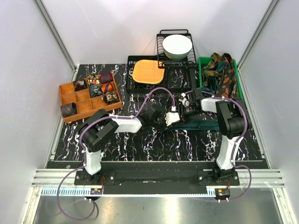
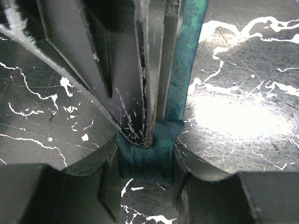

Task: Roll the ties
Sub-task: Roll the tie at the center of the board.

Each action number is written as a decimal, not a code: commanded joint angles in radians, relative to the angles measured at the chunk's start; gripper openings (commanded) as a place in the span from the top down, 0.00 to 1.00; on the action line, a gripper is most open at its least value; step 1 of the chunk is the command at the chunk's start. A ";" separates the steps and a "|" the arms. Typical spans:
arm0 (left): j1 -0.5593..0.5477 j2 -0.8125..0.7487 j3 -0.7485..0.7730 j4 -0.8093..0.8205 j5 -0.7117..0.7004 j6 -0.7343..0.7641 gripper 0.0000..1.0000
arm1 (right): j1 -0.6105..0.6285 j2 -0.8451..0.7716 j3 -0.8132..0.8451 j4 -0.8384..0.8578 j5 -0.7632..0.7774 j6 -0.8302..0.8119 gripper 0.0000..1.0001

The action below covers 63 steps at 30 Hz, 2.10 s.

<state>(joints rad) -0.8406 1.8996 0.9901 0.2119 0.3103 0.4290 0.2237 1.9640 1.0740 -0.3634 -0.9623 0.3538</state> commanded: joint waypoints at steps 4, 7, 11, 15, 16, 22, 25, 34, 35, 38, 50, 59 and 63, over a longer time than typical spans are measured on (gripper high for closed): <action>-0.003 0.067 -0.036 -0.236 -0.005 0.037 0.73 | 0.002 0.004 0.018 0.004 0.070 -0.068 0.82; -0.002 0.070 -0.033 -0.232 0.009 0.031 0.67 | 0.003 0.019 0.024 -0.014 0.094 -0.085 1.00; 0.017 0.059 -0.053 -0.171 0.085 -0.005 0.51 | -0.003 0.041 0.038 -0.095 0.191 -0.119 1.00; 0.049 0.056 -0.094 -0.028 0.200 -0.045 0.40 | -0.004 0.059 0.047 -0.161 0.284 -0.151 1.00; 0.063 0.056 -0.119 0.007 0.231 -0.056 0.38 | -0.004 0.062 0.047 -0.175 0.304 -0.157 1.00; 0.092 0.084 -0.211 0.360 0.368 -0.165 0.29 | -0.004 0.098 0.070 -0.204 0.402 -0.157 1.00; 0.092 0.110 -0.231 0.506 0.371 -0.209 0.28 | -0.003 0.118 0.087 -0.219 0.424 -0.161 1.00; 0.090 0.210 -0.185 0.682 0.365 -0.220 0.29 | -0.003 0.133 0.098 -0.253 0.416 -0.180 1.00; 0.092 0.214 -0.179 0.684 0.360 -0.210 0.29 | -0.003 0.133 0.099 -0.255 0.415 -0.180 1.00; 0.089 0.214 -0.172 0.672 0.362 -0.187 0.29 | -0.003 0.136 0.106 -0.258 0.404 -0.191 1.00; 0.086 0.173 -0.102 0.483 0.427 -0.073 0.33 | 0.006 0.148 0.138 -0.309 0.378 -0.259 1.00; 0.086 0.191 -0.041 0.363 0.460 -0.039 0.65 | 0.011 0.145 0.148 -0.313 0.350 -0.260 1.00; 0.086 0.176 -0.076 0.345 0.457 -0.045 0.76 | 0.000 0.089 0.158 -0.336 0.304 -0.243 0.93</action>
<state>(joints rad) -0.7490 2.0655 0.9401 0.6529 0.7589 0.3645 0.2207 2.0624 1.2270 -0.6865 -0.7769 0.1520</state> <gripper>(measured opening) 0.420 0.027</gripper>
